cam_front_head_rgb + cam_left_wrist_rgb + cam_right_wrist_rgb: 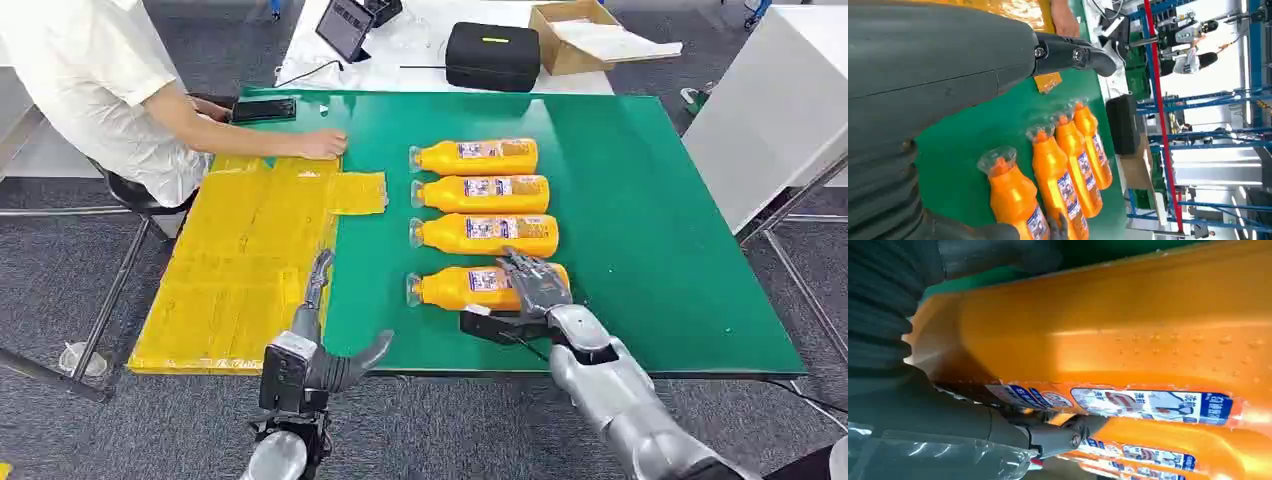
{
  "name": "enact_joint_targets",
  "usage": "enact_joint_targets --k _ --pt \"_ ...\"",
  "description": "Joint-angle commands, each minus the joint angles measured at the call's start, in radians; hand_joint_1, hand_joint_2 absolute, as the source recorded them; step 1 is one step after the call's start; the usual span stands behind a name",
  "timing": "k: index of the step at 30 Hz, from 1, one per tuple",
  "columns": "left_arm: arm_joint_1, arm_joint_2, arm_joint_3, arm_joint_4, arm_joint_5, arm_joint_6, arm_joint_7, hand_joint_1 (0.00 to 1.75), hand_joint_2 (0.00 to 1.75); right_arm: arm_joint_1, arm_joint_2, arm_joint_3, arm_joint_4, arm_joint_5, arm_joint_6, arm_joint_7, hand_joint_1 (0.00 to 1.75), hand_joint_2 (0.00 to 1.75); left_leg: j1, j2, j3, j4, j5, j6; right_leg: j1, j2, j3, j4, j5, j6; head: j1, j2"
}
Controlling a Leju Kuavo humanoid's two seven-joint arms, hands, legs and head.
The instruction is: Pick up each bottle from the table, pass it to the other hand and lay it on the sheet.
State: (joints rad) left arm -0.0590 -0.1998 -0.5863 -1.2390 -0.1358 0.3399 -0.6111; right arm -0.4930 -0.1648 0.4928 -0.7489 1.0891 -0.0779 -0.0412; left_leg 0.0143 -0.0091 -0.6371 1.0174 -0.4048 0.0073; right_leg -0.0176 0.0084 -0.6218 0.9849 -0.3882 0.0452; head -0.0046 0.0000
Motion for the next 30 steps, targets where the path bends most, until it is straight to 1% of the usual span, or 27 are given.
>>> enact_joint_targets --k 1,5,7,9,10,12,16,17,19,20,23,25,26,27,29,30 --pt "-0.025 0.007 -0.015 0.022 0.008 -0.022 0.009 0.0 1.75 -0.041 -0.049 0.089 0.142 -0.027 0.103 -0.023 1.75 1.75 0.001 -0.004 0.003 -0.002 0.001 0.001 0.001 -0.005 0.005 -0.002 -0.001 -0.002 0.0 0.0" --pt "-0.044 0.001 -0.027 0.036 0.02 -0.043 -0.001 0.0 1.75 -0.065 -0.086 0.098 0.127 -0.13 0.194 -0.118 1.75 1.75 0.0 -0.004 0.003 -0.001 0.001 0.001 0.001 -0.005 0.005 -0.002 -0.001 -0.002 0.0 0.0" --pt "-0.053 0.0 -0.036 0.049 0.031 -0.049 -0.014 0.0 1.75 -0.047 -0.1 0.083 0.102 -0.212 0.223 -0.175 1.75 1.75 0.0 -0.005 0.003 -0.001 0.001 0.001 0.001 -0.006 0.006 -0.002 -0.001 -0.001 0.0 0.0" --pt "-0.056 0.001 -0.043 0.053 0.039 -0.047 -0.018 0.0 1.75 -0.034 -0.113 0.102 0.085 -0.232 0.219 -0.175 1.75 1.75 0.0 -0.005 0.003 -0.001 0.001 0.001 0.001 -0.005 0.005 -0.002 -0.001 -0.001 0.0 0.0" --pt "-0.056 0.001 -0.043 0.053 0.039 -0.047 -0.018 0.0 1.75 -0.034 -0.113 0.102 0.085 -0.232 0.219 -0.175 1.75 1.75 0.001 -0.006 0.004 -0.002 0.001 0.001 0.001 -0.007 0.007 -0.003 -0.001 -0.002 0.0 0.0" --pt "-0.056 0.001 -0.043 0.052 0.039 -0.047 -0.019 0.0 1.75 -0.033 -0.112 0.104 0.084 -0.234 0.218 -0.174 1.75 1.75 0.001 -0.004 0.004 -0.001 0.001 0.001 0.001 -0.004 0.007 -0.002 -0.001 -0.001 0.0 0.0" --pt "-0.055 0.003 -0.044 0.051 0.04 -0.047 -0.019 0.0 1.75 -0.033 -0.111 0.106 0.084 -0.236 0.218 -0.172 1.75 1.75 0.0 -0.003 0.004 -0.001 0.0 0.001 0.001 -0.004 0.006 -0.002 -0.001 -0.001 0.0 0.0" --pt "-0.055 0.003 -0.044 0.051 0.04 -0.047 -0.019 0.0 1.75 -0.033 -0.111 0.106 0.084 -0.236 0.218 -0.172 1.75 1.75 0.001 -0.005 0.005 -0.002 0.001 0.001 0.001 -0.006 0.008 -0.003 -0.001 -0.003 0.0 0.0" --pt "-0.055 0.003 -0.044 0.051 0.04 -0.047 -0.019 0.0 1.75 -0.033 -0.111 0.106 0.084 -0.236 0.218 -0.172 1.75 1.75 0.001 -0.003 0.004 -0.001 0.0 0.001 0.001 -0.003 0.007 -0.002 -0.001 -0.001 0.0 0.0" --pt "-0.055 0.003 -0.044 0.051 0.04 -0.047 -0.019 0.0 1.75 -0.033 -0.111 0.106 0.084 -0.236 0.218 -0.172 1.75 1.75 0.001 -0.004 0.005 -0.002 0.001 0.001 0.001 -0.004 0.008 -0.003 -0.001 -0.001 0.0 0.0" --pt "-0.057 0.005 -0.049 0.05 0.048 -0.046 -0.027 0.0 1.75 -0.006 -0.111 0.09 0.061 -0.317 0.214 -0.211 1.75 1.75 0.001 -0.004 0.005 -0.001 0.001 0.001 0.001 -0.004 0.008 -0.003 -0.001 -0.001 0.0 0.0" --pt "-0.051 0.006 -0.045 0.042 0.089 -0.06 -0.032 0.0 1.75 0.049 -0.097 0.04 0.008 -0.437 0.171 -0.278 1.75 1.75 0.001 -0.005 0.006 -0.003 0.001 0.002 0.002 -0.007 0.01 -0.004 -0.001 -0.002 0.0 0.0" --pt "-0.047 0.009 -0.044 0.038 0.12 -0.082 -0.023 0.0 1.75 0.078 -0.087 0.03 -0.025 -0.464 0.15 -0.295 1.75 1.75 0.001 -0.005 0.006 -0.002 0.001 0.001 0.002 -0.006 0.01 -0.004 -0.001 -0.001 0.0 0.0" --pt "-0.038 0.004 -0.031 0.037 0.178 -0.121 0.002 0.0 1.75 0.109 -0.074 0.007 -0.063 -0.498 0.122 -0.308 1.75 1.75 0.001 -0.006 0.007 -0.004 0.001 0.002 0.002 -0.008 0.011 -0.005 -0.001 -0.003 0.0 0.0" --pt "-0.007 -0.005 0.001 0.042 0.39 -0.263 0.127 0.0 1.75 0.187 -0.028 -0.041 -0.165 -0.556 0.047 -0.326 1.75 1.75 0.002 -0.005 0.009 -0.005 0.0 0.001 0.003 -0.007 0.013 -0.006 -0.002 -0.003 0.0 0.0" --pt "0.008 0.001 0.001 0.048 0.453 -0.291 0.156 0.0 1.75 0.212 -0.003 -0.056 -0.207 -0.563 0.001 -0.329 1.75 1.75 0.002 -0.004 0.01 -0.006 0.0 0.001 0.003 -0.006 0.014 -0.007 -0.002 -0.003 0.0 0.0"
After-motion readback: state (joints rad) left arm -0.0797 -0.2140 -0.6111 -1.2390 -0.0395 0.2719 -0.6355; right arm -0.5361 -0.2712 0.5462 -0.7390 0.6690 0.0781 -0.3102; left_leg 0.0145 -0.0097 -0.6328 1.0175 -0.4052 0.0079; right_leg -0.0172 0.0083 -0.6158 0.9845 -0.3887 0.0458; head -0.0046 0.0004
